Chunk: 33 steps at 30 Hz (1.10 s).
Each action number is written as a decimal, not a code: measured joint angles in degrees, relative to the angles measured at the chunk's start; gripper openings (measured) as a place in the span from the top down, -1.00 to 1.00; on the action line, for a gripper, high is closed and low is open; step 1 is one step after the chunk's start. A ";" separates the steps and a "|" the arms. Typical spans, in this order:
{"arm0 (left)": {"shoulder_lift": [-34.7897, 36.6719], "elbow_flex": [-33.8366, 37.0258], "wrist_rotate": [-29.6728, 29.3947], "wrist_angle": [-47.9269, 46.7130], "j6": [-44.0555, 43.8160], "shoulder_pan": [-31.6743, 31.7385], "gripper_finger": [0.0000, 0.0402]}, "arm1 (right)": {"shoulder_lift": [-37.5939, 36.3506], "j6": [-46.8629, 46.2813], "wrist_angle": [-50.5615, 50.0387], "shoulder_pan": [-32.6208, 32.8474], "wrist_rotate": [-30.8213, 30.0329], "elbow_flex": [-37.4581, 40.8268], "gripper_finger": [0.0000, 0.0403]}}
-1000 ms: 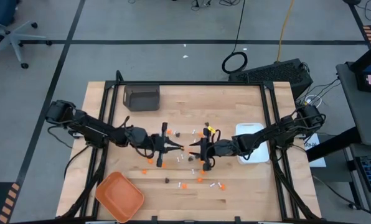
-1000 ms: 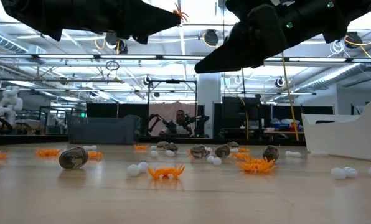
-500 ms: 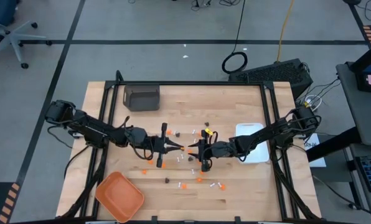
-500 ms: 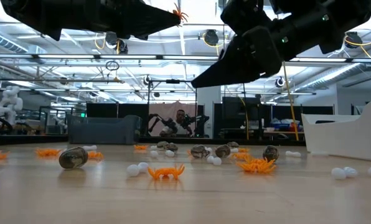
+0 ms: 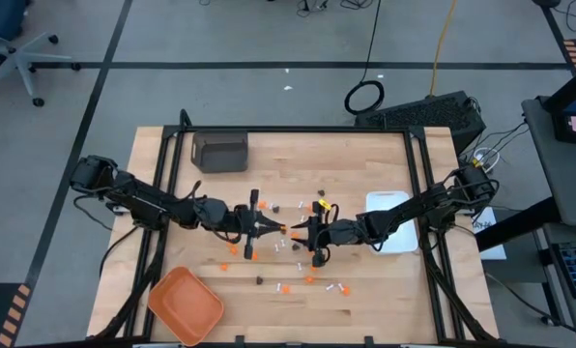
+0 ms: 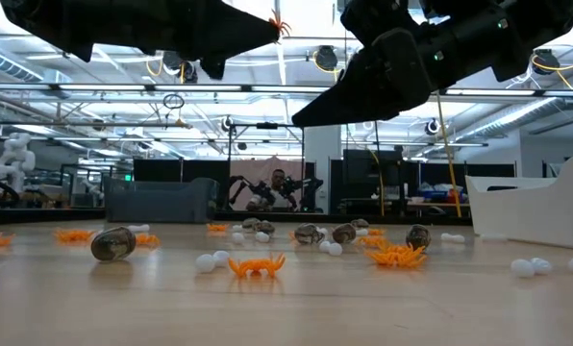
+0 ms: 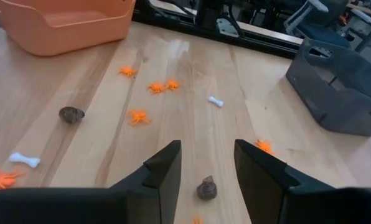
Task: Sort Halloween decoration
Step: Put the orange spider toy into the black bin
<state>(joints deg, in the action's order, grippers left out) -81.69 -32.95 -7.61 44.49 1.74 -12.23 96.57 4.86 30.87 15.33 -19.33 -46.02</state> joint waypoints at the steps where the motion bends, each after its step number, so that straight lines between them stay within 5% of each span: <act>1: 0.00 0.00 -0.02 0.00 -2.16 0.00 1.00 | 0.00 -0.37 0.07 -0.02 0.00 0.00 0.32; 22: 0.47 0.00 -2.22 -8.95 -6.87 2.34 1.00 | 0.00 -3.56 0.14 0.00 -0.04 0.00 0.32; 33: 12.84 0.00 -1.78 -29.22 -15.00 8.48 1.00 | 0.00 -3.56 -0.34 0.02 -0.04 0.00 0.32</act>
<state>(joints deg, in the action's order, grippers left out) -68.85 -32.95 -9.39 15.27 -13.25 -3.75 96.57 1.30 30.54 15.35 -19.38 -46.02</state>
